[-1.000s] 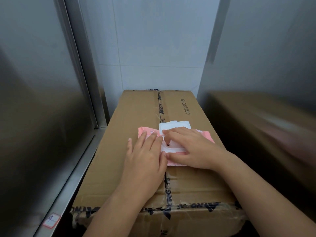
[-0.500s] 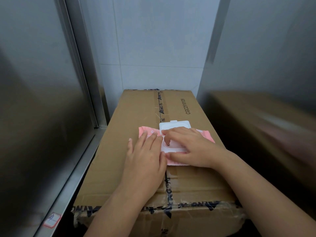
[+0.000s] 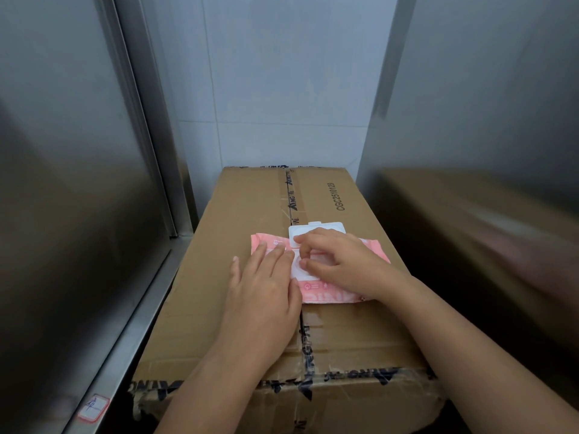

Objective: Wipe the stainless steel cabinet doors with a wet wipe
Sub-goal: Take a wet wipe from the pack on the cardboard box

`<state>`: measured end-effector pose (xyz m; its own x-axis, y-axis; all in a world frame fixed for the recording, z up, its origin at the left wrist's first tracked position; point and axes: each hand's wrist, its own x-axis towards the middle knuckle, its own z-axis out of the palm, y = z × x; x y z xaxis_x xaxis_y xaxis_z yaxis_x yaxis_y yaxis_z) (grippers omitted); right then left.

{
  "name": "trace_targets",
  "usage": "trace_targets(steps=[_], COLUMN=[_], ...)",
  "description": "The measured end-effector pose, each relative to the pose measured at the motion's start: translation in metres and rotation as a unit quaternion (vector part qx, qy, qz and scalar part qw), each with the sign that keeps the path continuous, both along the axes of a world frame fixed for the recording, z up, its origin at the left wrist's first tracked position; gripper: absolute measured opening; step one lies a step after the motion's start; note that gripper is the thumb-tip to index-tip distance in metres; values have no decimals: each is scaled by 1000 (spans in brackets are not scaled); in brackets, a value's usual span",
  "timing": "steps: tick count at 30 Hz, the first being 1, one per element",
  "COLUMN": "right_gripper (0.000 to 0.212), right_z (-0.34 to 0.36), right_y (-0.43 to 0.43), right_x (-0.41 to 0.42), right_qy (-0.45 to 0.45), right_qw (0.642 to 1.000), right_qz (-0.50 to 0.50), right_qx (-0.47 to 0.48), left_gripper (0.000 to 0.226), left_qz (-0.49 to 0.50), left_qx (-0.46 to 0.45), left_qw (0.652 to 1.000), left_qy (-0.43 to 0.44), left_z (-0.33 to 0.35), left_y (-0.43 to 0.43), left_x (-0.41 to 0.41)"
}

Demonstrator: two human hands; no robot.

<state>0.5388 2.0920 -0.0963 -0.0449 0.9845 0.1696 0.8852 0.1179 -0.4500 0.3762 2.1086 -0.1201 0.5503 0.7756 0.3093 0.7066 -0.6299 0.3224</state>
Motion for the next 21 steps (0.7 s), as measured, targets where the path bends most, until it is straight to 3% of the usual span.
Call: trace_targets(steps=[4,21], right_gripper=[14,12], right_z=[6,17], right_y=[3,2], right_x=[-4,-8], right_qy=[38,8], right_qw=[999,996], right_qz=[-25,-88], right_qx=[-24,-28], left_gripper=[47,47], left_qz=[-1,-8], left_qx=[1,9], left_qw=[1000,1000], left_qy=[-9,-17], left_z=[1,0], left_y=[-1,0], left_x=[0,0])
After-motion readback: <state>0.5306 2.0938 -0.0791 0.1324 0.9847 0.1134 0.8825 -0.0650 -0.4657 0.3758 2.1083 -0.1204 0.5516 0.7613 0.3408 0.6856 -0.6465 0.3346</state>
